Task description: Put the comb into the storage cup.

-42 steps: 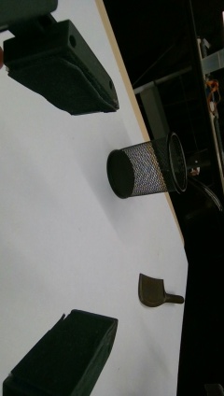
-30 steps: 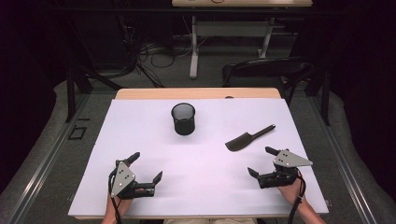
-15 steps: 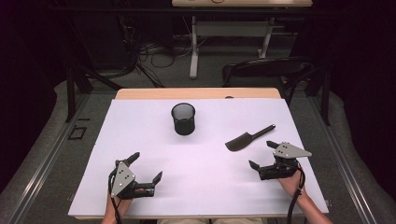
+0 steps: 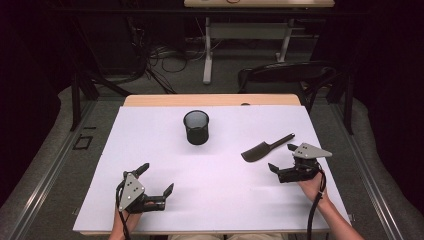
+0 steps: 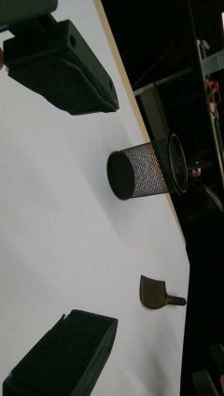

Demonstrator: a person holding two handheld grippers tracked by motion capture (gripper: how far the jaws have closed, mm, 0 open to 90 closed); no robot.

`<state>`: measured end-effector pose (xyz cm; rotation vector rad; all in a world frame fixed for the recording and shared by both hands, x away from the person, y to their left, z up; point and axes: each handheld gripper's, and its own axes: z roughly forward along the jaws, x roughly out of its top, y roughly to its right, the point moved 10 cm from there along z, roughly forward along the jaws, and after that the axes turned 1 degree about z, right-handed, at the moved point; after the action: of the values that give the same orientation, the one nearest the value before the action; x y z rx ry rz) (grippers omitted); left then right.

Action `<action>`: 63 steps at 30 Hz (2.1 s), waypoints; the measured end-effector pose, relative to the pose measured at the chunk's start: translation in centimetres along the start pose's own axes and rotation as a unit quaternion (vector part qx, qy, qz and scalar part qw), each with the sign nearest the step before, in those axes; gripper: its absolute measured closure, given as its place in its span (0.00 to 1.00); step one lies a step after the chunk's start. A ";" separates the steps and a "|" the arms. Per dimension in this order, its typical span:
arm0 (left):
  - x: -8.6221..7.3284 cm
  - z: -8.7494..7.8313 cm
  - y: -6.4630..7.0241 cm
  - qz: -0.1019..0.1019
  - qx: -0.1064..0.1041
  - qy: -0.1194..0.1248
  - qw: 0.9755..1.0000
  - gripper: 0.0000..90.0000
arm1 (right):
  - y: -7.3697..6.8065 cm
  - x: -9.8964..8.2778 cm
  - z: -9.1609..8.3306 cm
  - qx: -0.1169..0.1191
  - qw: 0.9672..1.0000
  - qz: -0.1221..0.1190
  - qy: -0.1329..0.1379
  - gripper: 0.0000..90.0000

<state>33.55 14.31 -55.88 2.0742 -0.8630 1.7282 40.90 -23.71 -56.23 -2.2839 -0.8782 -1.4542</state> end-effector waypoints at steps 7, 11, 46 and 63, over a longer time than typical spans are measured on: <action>0.1 0.1 0.0 0.001 -0.001 0.001 1.000 0.00 | 1.0 0.3 0.7 -0.003 1.000 0.007 -0.010 0.00; 0.1 0.1 0.1 0.000 -0.003 0.000 1.000 0.00 | 1.3 0.7 1.1 -0.005 1.000 0.006 -0.011 0.00; 0.1 0.2 0.0 0.000 -0.003 0.000 1.000 0.00 | 6.2 1.9 4.8 -0.020 0.998 0.037 -0.042 0.00; 0.1 0.2 0.1 -0.001 -0.001 0.000 1.000 0.00 | 9.6 1.9 5.7 -0.054 0.995 0.050 -0.072 0.21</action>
<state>33.67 14.14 -55.82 2.0719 -0.8631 1.7259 51.62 -27.42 -56.33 -2.5002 -0.7270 -1.3391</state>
